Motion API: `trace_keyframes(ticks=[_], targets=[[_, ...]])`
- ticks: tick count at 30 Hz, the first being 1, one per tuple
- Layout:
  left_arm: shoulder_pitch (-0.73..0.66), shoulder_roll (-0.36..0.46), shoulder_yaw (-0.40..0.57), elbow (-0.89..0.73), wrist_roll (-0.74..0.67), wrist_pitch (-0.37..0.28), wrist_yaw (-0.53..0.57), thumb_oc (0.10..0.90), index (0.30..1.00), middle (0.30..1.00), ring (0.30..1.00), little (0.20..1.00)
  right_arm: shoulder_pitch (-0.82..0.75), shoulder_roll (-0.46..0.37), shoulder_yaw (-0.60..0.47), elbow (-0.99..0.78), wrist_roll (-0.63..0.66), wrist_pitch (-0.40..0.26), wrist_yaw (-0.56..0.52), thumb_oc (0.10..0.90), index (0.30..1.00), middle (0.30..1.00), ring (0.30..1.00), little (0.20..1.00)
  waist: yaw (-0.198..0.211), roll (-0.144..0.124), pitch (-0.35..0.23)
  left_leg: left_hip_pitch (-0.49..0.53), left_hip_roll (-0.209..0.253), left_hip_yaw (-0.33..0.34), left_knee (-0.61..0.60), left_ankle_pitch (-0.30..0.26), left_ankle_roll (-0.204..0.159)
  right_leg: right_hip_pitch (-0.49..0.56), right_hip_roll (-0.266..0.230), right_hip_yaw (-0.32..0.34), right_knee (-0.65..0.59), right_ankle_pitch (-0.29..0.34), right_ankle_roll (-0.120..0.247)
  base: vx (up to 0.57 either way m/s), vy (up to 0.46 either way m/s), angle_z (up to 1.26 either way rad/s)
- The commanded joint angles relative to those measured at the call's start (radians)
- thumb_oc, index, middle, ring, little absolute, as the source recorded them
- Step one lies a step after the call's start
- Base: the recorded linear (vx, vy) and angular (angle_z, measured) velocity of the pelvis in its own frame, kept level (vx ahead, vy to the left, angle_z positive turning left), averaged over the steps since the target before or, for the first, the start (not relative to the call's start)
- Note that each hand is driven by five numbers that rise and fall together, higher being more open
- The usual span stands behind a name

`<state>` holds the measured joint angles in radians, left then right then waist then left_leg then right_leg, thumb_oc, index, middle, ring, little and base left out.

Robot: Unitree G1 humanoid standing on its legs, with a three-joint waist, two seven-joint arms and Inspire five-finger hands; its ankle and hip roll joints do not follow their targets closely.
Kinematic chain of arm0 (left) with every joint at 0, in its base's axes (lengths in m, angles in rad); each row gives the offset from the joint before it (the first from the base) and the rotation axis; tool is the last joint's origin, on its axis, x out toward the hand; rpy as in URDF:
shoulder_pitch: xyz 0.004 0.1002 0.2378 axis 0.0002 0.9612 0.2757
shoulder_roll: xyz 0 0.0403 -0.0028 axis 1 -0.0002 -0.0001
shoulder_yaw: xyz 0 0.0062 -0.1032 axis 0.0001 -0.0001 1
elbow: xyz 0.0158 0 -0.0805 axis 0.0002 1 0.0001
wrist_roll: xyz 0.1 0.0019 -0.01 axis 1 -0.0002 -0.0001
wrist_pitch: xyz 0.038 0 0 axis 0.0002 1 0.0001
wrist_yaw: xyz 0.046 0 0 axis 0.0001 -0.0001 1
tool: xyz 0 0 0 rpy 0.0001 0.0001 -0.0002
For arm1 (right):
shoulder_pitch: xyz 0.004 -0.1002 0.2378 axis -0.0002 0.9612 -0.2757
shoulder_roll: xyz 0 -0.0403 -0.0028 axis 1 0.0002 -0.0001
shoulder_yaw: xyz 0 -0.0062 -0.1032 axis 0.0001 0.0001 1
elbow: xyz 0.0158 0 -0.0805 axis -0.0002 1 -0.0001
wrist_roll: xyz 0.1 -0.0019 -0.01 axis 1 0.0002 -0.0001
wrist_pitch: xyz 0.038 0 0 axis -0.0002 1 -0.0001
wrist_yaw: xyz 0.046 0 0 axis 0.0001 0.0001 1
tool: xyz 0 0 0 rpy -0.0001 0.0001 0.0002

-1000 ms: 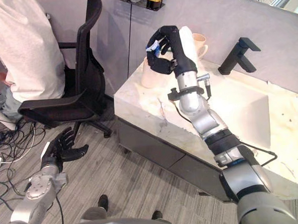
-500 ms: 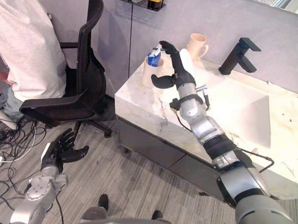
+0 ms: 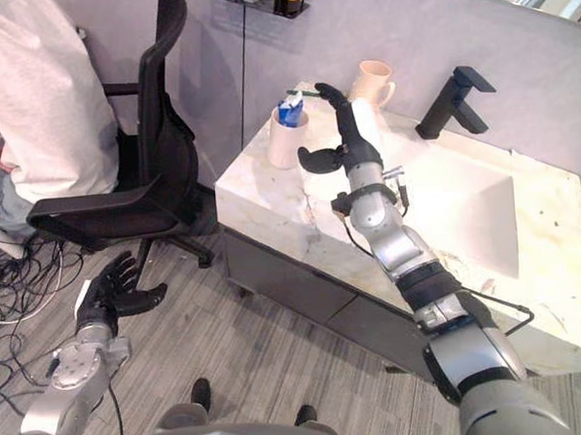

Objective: Organize the bathroom.

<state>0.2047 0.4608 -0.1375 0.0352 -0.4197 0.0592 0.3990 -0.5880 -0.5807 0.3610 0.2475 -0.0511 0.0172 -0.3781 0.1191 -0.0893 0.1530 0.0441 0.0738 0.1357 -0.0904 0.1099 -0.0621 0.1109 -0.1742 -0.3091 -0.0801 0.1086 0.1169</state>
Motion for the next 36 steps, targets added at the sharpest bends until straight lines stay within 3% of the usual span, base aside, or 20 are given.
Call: trace_keyframes(ticks=[1, 6, 7, 8, 9, 11, 12, 14, 18, 21, 26, 27, 28, 29, 31, 34, 35, 36], targets=[[-0.068, -0.011, 0.027, -0.001, 0.080, -0.124, 0.070, 0.800, 0.900, 0.900, 0.900, 0.900, -0.060, -0.062, -0.127, -0.116, -0.015, -0.050, -0.130, 0.800, 0.900, 0.900, 0.900, 0.900, -0.018, 0.017, -0.056, 0.053, -0.052, 0.015, 0.003, -0.155, 0.058, -0.010, -0.053, 0.040, 0.154, -0.076, 0.092, -0.10, 0.029, -0.06], [-0.076, -0.036, 0.058, 0.091, 0.101, -0.145, 0.102, 0.800, 0.900, 0.900, 0.900, 0.900, 0.029, -0.080, -0.226, -0.212, 0.005, -0.061, -0.201, 0.800, 0.900, 0.900, 0.900, 0.900, -0.059, 0.018, -0.063, 0.058, -0.046, 0.040, 0.003, -0.160, 0.059, -0.032, -0.048, 0.064, 0.164, -0.069, 0.094, -0.09, 0.030, -0.12], [-0.086, -0.050, 0.082, 0.165, 0.127, -0.175, 0.120, 0.800, 0.900, 0.900, 0.900, 0.900, 0.099, -0.097, -0.302, -0.262, 0.052, -0.093, -0.263, 0.800, 0.900, 0.900, 0.900, 0.900, -0.092, 0.020, -0.067, 0.059, -0.040, 0.057, 0.003, -0.162, 0.059, -0.042, -0.026, 0.088, 0.159, -0.088, 0.090, -0.07, 0.033, -0.19], [-0.087, -0.051, 0.081, 0.173, 0.127, -0.181, 0.122, 0.800, 0.900, 0.900, 0.900, 0.900, 0.107, -0.098, -0.310, -0.267, 0.054, -0.097, -0.263, 0.800, 0.900, 0.900, 0.900, 0.900, -0.094, 0.020, -0.067, 0.059, -0.040, 0.058, 0.003, -0.162, 0.059, -0.043, -0.025, 0.090, 0.159, -0.088, 0.090, -0.10, 0.039, -0.25], [-0.095, -0.057, 0.097, 0.233, 0.116, -0.195, 0.122, 0.800, 0.900, 0.900, 0.900, 0.900, 0.175, -0.105, -0.382, -0.298, 0.071, -0.137, -0.305, 0.800, 0.900, 0.900, 0.900, 0.900, -0.120, 0.020, -0.071, 0.060, -0.040, 0.062, 0.003, -0.165, 0.061, -0.051, -0.012, 0.108, 0.158, -0.092, 0.090, -0.03, 0.013, -0.23], [-0.098, -0.064, 0.106, 0.259, 0.112, -0.200, 0.112, 0.800, 0.900, 0.900, 0.900, 0.900, 0.203, -0.111, -0.411, -0.315, 0.083, -0.149, -0.313, 0.800, 0.900, 0.900, 0.900, 0.900, -0.128, 0.020, -0.073, 0.060, -0.040, 0.065, 0.003, -0.165, 0.062, -0.055, -0.009, 0.115, 0.158, -0.093, 0.090, -0.03, 0.020, -0.21], [-0.103, -0.082, 0.137, 0.357, 0.119, -0.215, 0.095, 0.800, 0.900, 0.900, 0.900, 0.900, 0.301, -0.130, -0.519, -0.356, 0.117, -0.197, -0.373, 0.800, 0.900, 0.900, 0.900, 0.900, -0.166, 0.022, -0.080, 0.066, -0.038, 0.079, 0.003, -0.171, 0.064, -0.068, 0.000, 0.137, 0.160, -0.092, 0.092, -0.03, 0.026, -0.19], [-0.105, -0.089, 0.154, 0.446, 0.137, -0.247, 0.095, 0.800, 0.900, 0.900, 0.900, 0.900, 0.383, -0.145, -0.619, -0.370, 0.148, -0.245, -0.432, 0.800, 0.900, 0.900, 0.900, 0.900, -0.198, 0.023, -0.085, 0.072, -0.037, 0.093, 0.003, -0.175, 0.066, -0.082, 0.003, 0.155, 0.169, -0.083, 0.098, -0.02, 0.021, -0.25], [-0.108, -0.095, 0.176, 0.565, 0.151, -0.282, 0.090, 0.800, 0.900, 0.900, 0.900, 0.900, 0.492, -0.147, -0.757, -0.364, 0.216, -0.310, -0.487, 0.800, 0.900, 0.900, 0.900, 0.900, -0.236, 0.024, -0.093, 0.078, -0.037, 0.118, 0.003, -0.181, 0.069, -0.098, 0.007, 0.179, 0.174, -0.079, 0.105, -0.02, 0.006, -0.34], [-0.116, -0.098, 0.197, 0.705, 0.136, -0.305, 0.046, 0.800, 0.900, 0.900, 0.900, 0.900, 0.588, -0.120, -0.893, -0.290, 0.369, -0.377, -0.534, 0.800, 0.900, 0.900, 0.900, 0.900, -0.284, 0.025, -0.094, 0.083, -0.036, 0.156, 0.003, -0.184, 0.073, -0.116, 0.012, 0.191, 0.184, -0.073, 0.115, -0.05, 0.011, -0.46], [-0.123, -0.099, 0.207, 0.834, 0.095, -0.329, 0.040, 0.800, 0.900, 0.900, 0.900, 0.900, 0.627, -0.076, -0.970, -0.110, 0.479, -0.416, -0.535, 0.800, 0.900, 0.900, 0.900, 0.900, -0.291, 0.023, -0.087, 0.099, -0.031, 0.237, 0.003, -0.188, 0.073, -0.129, -0.011, 0.095, 0.211, -0.064, 0.133, -0.05, 0.002, -0.68], [-0.117, -0.100, 0.213, 0.865, 0.075, -0.320, 0.057, 0.800, 0.900, 0.900, 0.900, 0.900, 0.635, -0.054, -0.977, -0.032, 0.519, -0.435, -0.543, 0.800, 0.900, 0.900, 0.900, 0.900, -0.273, 0.021, -0.082, 0.103, -0.026, 0.282, 0.003, -0.188, 0.072, -0.130, -0.036, 0.008, 0.222, -0.050, 0.136, -0.08, -0.037, -0.95], [-0.113, -0.100, 0.215, 0.878, 0.064, -0.316, 0.066, 0.800, 0.900, 0.900, 0.900, 0.900, 0.646, -0.035, -0.976, 0.029, 0.529, -0.409, -0.537, 0.800, 0.900, 0.900, 0.900, 0.900, -0.263, 0.019, -0.080, 0.105, -0.025, 0.301, 0.003, -0.188, 0.071, -0.131, -0.049, -0.027, 0.224, -0.044, 0.137, -0.08, -0.050, -0.83], [-0.112, -0.103, 0.215, 0.900, 0.058, -0.325, 0.064, 0.800, 0.900, 0.900, 0.900, 0.900, 0.656, -0.004, -0.962, 0.133, 0.607, -0.426, -0.465, 0.800, 0.900, 0.900, 0.900, 0.900, -0.255, 0.017, -0.077, 0.105, -0.025, 0.313, 0.004, -0.187, 0.071, -0.127, -0.056, -0.047, 0.218, -0.041, 0.136, 0.03, -0.024, -0.94], [-0.120, -0.109, 0.207, 0.925, 0.062, -0.323, 0.059, 0.800, 0.900, 0.900, 0.900, 0.900, 0.667, 0.044, -0.925, 0.313, 0.727, -0.415, -0.334, 0.800, 0.900, 0.900, 0.900, 0.900, -0.246, 0.020, -0.075, 0.112, -0.026, 0.294, 0.005, -0.207, 0.068, -0.111, -0.056, -0.037, 0.197, -0.060, 0.140, 0.05, -0.013, -1.29], [-0.127, -0.114, 0.194, 0.941, 0.065, -0.316, 0.056, 0.800, 0.900, 0.900, 0.900, 0.900, 0.676, 0.080, -0.875, 0.429, 0.744, -0.409, -0.290, 0.800, 0.900, 0.900, 0.900, 0.900, -0.245, 0.016, -0.067, 0.101, -0.023, 0.313, 0.007, -0.181, 0.068, -0.107, -0.050, -0.046, 0.171, -0.053, 0.124, -0.07, -0.058, -0.08], [-0.129, -0.118, 0.178, 0.956, 0.059, -0.308, 0.047, 0.800, 0.900, 0.900, 0.900, 0.900, 0.690, 0.115, -0.828, 0.510, 0.722, -0.346, -0.255, 0.800, 0.900, 0.900, 0.900, 0.900, -0.243, 0.017, -0.065, 0.095, -0.022, 0.307, 0.007, -0.173, 0.065, -0.101, -0.040, -0.041, 0.151, -0.059, 0.118, 0.00, -0.070, -0.02], [-0.133, -0.131, 0.158, 1.016, 0.037, -0.321, 0.021, 0.800, 0.900, 0.900, 0.900, 0.900, 0.692, 0.203, -0.725, 0.765, 0.755, -0.250, -0.044, 0.800, 0.900, 0.900, 0.900, 0.900, -0.227, 0.022, -0.066, 0.088, -0.020, 0.299, 0.003, -0.158, 0.057, -0.086, -0.028, -0.051, 0.120, -0.059, 0.110, 0.00, -0.073, -0.07]])
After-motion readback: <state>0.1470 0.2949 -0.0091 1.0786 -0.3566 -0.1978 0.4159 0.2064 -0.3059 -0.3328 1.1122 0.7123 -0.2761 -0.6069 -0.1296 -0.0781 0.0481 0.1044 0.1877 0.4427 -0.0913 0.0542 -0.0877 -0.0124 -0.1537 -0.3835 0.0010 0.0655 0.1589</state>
